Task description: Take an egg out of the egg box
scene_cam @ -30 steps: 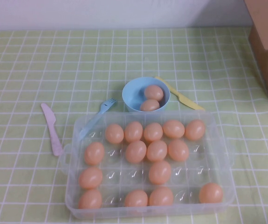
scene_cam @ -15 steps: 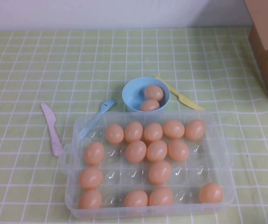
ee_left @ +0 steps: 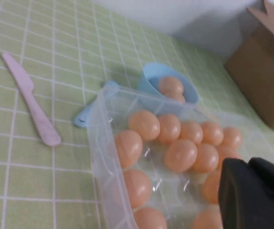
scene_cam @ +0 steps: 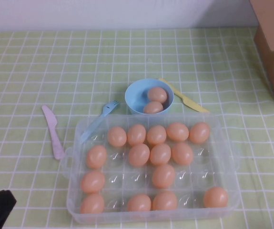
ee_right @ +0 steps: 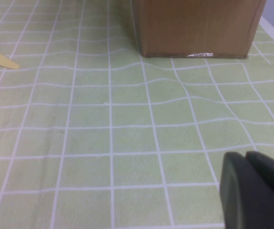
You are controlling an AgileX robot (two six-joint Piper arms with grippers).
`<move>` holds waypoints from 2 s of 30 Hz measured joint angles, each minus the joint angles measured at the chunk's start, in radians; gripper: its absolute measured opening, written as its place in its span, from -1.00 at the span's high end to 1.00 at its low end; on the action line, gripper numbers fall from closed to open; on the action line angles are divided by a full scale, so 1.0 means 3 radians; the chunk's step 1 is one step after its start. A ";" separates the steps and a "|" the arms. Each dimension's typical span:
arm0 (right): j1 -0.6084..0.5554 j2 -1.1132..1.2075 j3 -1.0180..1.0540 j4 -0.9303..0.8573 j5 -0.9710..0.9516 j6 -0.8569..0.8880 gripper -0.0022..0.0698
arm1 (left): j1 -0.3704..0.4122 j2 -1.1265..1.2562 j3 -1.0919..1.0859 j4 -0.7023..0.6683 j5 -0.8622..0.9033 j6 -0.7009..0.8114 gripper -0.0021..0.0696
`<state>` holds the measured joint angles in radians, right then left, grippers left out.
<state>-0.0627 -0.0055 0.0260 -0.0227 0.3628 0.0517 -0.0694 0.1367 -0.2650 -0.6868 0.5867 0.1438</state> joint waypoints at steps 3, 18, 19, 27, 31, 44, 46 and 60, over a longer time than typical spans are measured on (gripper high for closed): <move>0.0000 0.0000 0.0000 0.0000 0.0000 0.0000 0.99 | 0.0000 0.0376 -0.0427 0.0056 0.0449 0.0398 0.95; 0.0000 0.0000 0.0000 0.0000 0.0002 0.0000 0.99 | -0.0314 0.2470 -0.1753 0.1041 0.1297 0.0985 0.95; 0.0000 0.0000 0.0000 0.0000 0.0002 0.0000 0.99 | -0.0435 0.2606 -0.1816 0.1145 0.1297 0.0911 0.95; 0.0000 0.0000 0.0000 0.0000 0.0008 0.0000 0.99 | -0.1278 0.3665 -0.2267 0.1403 0.1278 0.0697 0.95; 0.0000 0.0000 0.0000 0.0000 0.0008 0.0000 0.99 | -0.1529 0.4121 -0.2432 0.1557 0.1227 0.0697 0.95; 0.0000 0.0000 0.0000 0.0000 0.0008 0.0000 0.99 | -0.1747 0.4761 -0.2569 0.1881 0.0870 0.0555 -0.02; 0.0000 0.0000 0.0000 0.0000 0.0008 0.0000 0.99 | -0.1754 0.4779 -0.2569 0.1915 0.0854 0.0480 -0.25; 0.0000 0.0000 0.0000 0.0000 0.0008 0.0000 0.99 | -0.1710 0.5042 -0.2596 0.2132 0.0772 0.0265 -0.39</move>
<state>-0.0627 -0.0055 0.0260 -0.0227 0.3651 0.0517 -0.5824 1.6493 -1.0438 -0.0473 0.8182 0.2234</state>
